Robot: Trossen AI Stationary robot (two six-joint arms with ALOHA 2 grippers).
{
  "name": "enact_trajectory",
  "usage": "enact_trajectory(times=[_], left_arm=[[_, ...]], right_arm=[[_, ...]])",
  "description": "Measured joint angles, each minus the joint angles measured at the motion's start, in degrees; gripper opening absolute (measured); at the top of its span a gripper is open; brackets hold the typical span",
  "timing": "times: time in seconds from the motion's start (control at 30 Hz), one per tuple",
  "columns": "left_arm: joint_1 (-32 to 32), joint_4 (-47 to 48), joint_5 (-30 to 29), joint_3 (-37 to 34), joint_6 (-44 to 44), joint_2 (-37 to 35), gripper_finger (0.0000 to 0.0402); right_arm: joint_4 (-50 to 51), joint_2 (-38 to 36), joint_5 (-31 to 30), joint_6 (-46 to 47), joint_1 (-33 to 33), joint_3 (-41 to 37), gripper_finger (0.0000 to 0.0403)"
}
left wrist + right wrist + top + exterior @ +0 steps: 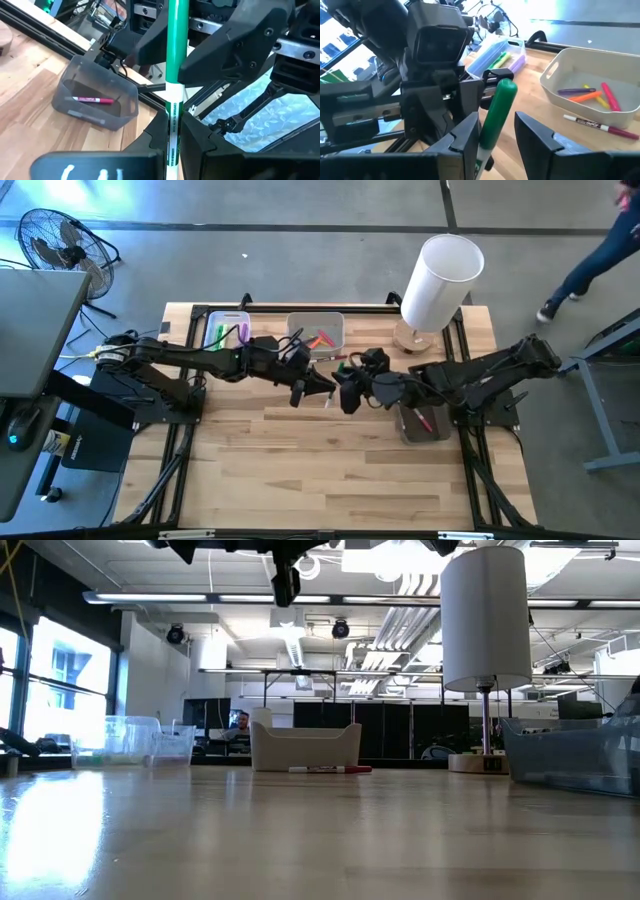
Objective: Pick & Place Markers
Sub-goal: Put the green marker into the black bin
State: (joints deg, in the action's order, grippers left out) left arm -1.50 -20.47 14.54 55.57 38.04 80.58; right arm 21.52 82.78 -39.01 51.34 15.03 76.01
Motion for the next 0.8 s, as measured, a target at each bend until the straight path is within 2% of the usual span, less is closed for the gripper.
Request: enact_trajectory(times=[0.2,0.33,0.4,0.6,0.8], left_arm=[[0.0,0.1,0.0,0.0,0.0,0.0,0.0021],[0.0,0.1,0.1,0.0,-0.5,0.0,0.0027],[0.0,-0.1,0.2,0.0,-0.7,0.0,0.0049],[-0.7,1.4,0.6,0.0,-0.7,0.0,0.013],[-7.0,7.0,11.3,0.1,-2.3,-2.0,0.0172]], right_arm=[[-0.3,0.0,3.7,-1.4,-1.9,0.1,0.0103],[-1.2,0.0,3.9,-3.9,-2.0,0.1,0.0049],[-2.1,0.0,4.3,-5.2,-2.0,0.2,0.003],[-0.1,0.0,4.0,-4.1,-2.0,0.1,0.0031],[12.7,0.0,4.9,6.1,-1.6,0.1,0.0031]])
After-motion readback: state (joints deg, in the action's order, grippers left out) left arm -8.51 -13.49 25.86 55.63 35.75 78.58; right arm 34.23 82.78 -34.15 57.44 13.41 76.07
